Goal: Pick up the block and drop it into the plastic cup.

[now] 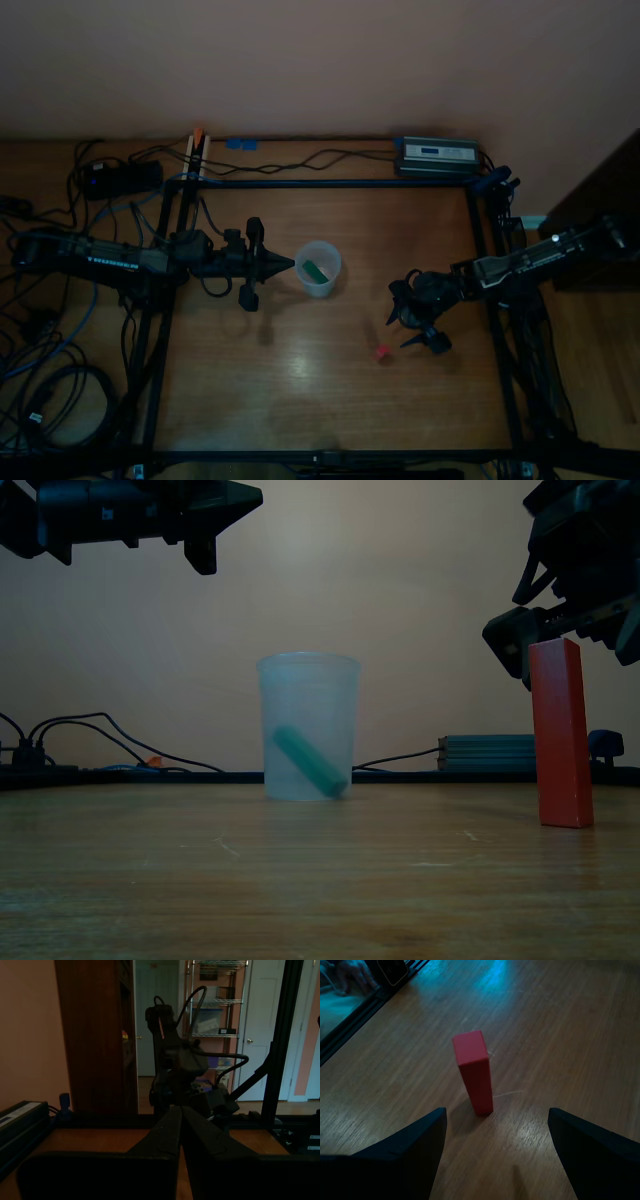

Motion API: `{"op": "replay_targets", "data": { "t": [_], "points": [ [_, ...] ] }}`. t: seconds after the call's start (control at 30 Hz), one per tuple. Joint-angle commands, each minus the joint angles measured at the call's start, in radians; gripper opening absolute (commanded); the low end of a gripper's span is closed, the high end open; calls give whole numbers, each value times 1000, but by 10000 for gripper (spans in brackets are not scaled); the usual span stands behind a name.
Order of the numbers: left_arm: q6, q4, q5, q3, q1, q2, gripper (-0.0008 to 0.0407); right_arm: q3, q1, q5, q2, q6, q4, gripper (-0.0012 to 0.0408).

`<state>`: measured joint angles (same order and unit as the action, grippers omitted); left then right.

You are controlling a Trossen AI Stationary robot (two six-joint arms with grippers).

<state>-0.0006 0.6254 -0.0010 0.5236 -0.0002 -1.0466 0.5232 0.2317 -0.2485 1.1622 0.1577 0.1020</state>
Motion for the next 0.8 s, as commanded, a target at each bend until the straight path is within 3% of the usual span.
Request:
{"op": "replay_targets", "data": {
  "t": [0.0, 0.23, 0.47, 0.77],
  "points": [
    [0, 0, 0, 0, 0, 0, 0, 0, 15, 21, 0, 10, -3, 276],
    [0, 1, 0, 0, 0, 0, 0, 0, 37, 77, 2, 34, -18, 277],
    [0, 0, 0, 0, 0, 0, 0, 2, 39, 72, 64, 13, -85, 276],
    [0, 0, 0, 0, 0, 0, 0, 78, 76, 65, 156, -5, -69, 276]
  ]
}}
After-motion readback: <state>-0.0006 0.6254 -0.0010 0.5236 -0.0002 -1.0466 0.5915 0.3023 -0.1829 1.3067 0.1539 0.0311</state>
